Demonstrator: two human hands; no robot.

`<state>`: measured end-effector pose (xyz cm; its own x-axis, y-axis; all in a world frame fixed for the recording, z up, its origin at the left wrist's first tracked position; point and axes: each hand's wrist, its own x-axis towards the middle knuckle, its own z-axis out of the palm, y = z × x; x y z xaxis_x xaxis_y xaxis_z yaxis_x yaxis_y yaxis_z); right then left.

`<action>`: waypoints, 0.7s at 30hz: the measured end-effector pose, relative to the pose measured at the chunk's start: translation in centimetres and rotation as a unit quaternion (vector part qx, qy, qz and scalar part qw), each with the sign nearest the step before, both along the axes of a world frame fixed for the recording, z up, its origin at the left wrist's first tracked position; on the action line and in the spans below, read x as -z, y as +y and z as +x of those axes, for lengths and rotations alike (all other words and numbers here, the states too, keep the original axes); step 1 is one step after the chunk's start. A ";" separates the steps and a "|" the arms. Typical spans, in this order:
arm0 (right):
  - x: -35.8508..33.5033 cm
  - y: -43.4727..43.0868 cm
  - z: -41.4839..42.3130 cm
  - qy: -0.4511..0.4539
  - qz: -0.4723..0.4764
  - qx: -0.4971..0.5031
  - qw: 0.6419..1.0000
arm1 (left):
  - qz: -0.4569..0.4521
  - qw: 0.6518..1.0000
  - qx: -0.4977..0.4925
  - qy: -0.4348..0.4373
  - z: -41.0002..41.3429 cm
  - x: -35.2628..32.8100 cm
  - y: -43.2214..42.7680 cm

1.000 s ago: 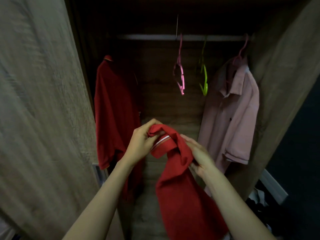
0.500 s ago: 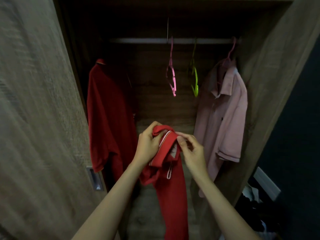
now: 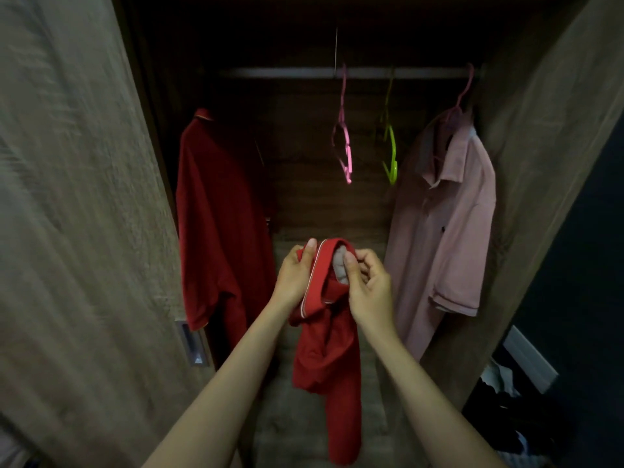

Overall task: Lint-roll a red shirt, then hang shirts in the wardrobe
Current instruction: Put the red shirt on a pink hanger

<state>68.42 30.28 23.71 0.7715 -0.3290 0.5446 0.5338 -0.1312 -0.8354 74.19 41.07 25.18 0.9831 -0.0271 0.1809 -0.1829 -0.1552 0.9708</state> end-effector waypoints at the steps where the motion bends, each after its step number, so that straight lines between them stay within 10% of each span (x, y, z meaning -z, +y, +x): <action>1: -0.3 0.1 0.1 -0.003 0.001 0.009 1.000 | 0.016 0.999 0.014 0.028 -0.1 -0.2 0.0; 4: -1.6 0.3 0.6 -0.020 0.007 0.051 0.998 | 0.039 0.994 0.058 0.085 -0.5 -0.5 0.0; 9: -2.1 0.0 2.1 -0.039 -0.028 0.124 0.991 | -0.185 0.950 0.179 0.176 -2.4 0.1 1.1; 21: -0.4 -1.2 2.4 0.019 -0.067 0.121 0.990 | -0.054 0.978 0.184 0.082 -5.2 -0.3 2.3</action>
